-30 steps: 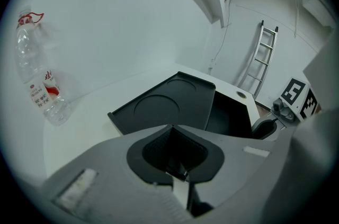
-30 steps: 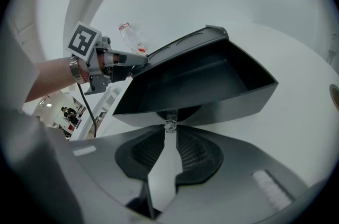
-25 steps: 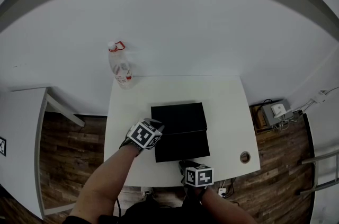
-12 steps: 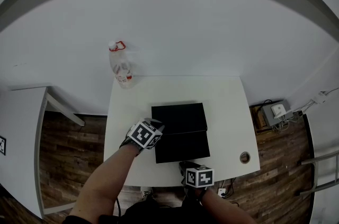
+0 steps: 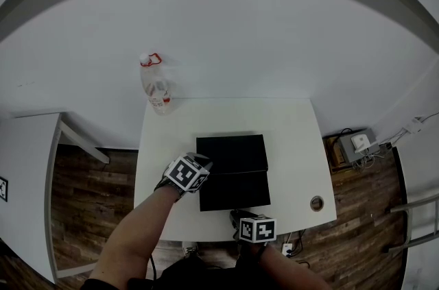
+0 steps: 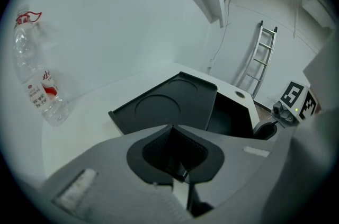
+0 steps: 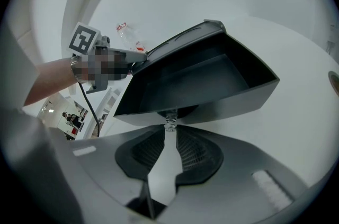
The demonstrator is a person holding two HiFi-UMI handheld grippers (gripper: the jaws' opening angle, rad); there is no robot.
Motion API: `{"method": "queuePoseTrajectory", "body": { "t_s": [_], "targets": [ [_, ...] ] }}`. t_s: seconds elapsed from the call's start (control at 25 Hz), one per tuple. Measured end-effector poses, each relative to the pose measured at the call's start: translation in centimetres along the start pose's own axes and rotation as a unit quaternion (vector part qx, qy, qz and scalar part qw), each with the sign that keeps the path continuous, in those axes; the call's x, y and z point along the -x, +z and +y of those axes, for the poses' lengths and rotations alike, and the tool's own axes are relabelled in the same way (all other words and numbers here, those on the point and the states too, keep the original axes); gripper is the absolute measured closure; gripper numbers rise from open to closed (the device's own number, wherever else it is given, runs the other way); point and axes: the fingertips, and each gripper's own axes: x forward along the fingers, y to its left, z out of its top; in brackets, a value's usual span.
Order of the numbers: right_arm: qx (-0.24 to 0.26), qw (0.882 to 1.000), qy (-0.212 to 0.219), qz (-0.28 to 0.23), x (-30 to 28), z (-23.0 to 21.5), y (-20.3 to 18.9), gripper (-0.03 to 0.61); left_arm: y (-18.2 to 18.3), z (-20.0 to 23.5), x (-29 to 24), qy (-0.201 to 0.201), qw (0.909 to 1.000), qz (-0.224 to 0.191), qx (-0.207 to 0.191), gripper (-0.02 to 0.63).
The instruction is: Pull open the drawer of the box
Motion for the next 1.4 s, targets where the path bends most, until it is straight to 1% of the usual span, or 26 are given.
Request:
{"method": "queuePoseTrajectory", "body": {
  "t_s": [0.44, 0.64, 0.8, 0.92, 1.0, 1.08, 1.16, 1.24, 1.32, 1.36, 1.4],
  "targets": [
    [-0.003, 1.0, 0.001, -0.004, -0.2, -0.2, -0.2, 0.506, 0.0, -0.1, -0.1, 0.006, 1.0, -0.002, 0.003, 0.609],
    [-0.002, 1.0, 0.014, 0.007, -0.1, -0.2, -0.4, 0.505, -0.1, 0.1, -0.1, 0.012, 0.9999, -0.005, 0.011, 0.609],
    [0.0, 1.0, 0.026, 0.003, 0.8, 0.0, -0.9, 0.5, 0.0, 0.3, 0.6, 0.016, 0.9995, -0.028, 0.0, 0.607],
    [-0.014, 0.998, 0.055, -0.004, 2.3, 0.3, -1.7, 0.504, 0.7, 0.2, 2.4, 0.015, 0.998, -0.06, -0.007, 0.608],
    [-0.022, 0.997, 0.075, -0.007, 3.7, 0.3, -2.5, 0.561, 1.0, 0.0, 4.3, 0.012, 0.9965, -0.083, -0.004, 0.608],
    [-0.022, 0.995, 0.098, -0.009, 5.4, 0.2, -3.0, 0.574, 0.7, -0.8, 6.5, 0.001, 0.994, -0.108, 0.017, 0.607],
    [-0.031, 0.991, 0.125, -0.018, 7.1, 0.1, -2.8, 0.574, -0.4, -2.3, 8.5, -0.028, 0.9899, -0.13, 0.05, 0.609],
    [-0.05, 0.986, 0.156, -0.037, 8.8, 0.1, -1.9, 0.574, -2.0, -4.6, 10.1, -0.062, 0.9836, -0.146, 0.086, 0.609],
    [-0.065, 0.979, 0.183, -0.064, 10.4, 0.5, -0.4, 0.574, -3.8, -7.0, 11.6, -0.092, 0.9742, -0.161, 0.129, 0.609],
    [-0.069, 0.975, 0.194, -0.08, 11.1, 0.8, 0.5, 0.574, -4.7, -8.1, 12.2, -0.104, 0.9675, -0.17, 0.155, 0.609],
    [-0.073, 0.972, 0.204, -0.095, 11.9, 1.2, 1.5, 0.574, -5.4, -9.3, 12.7, -0.117, 0.9589, -0.182, 0.184, 0.609]
  ]
}}
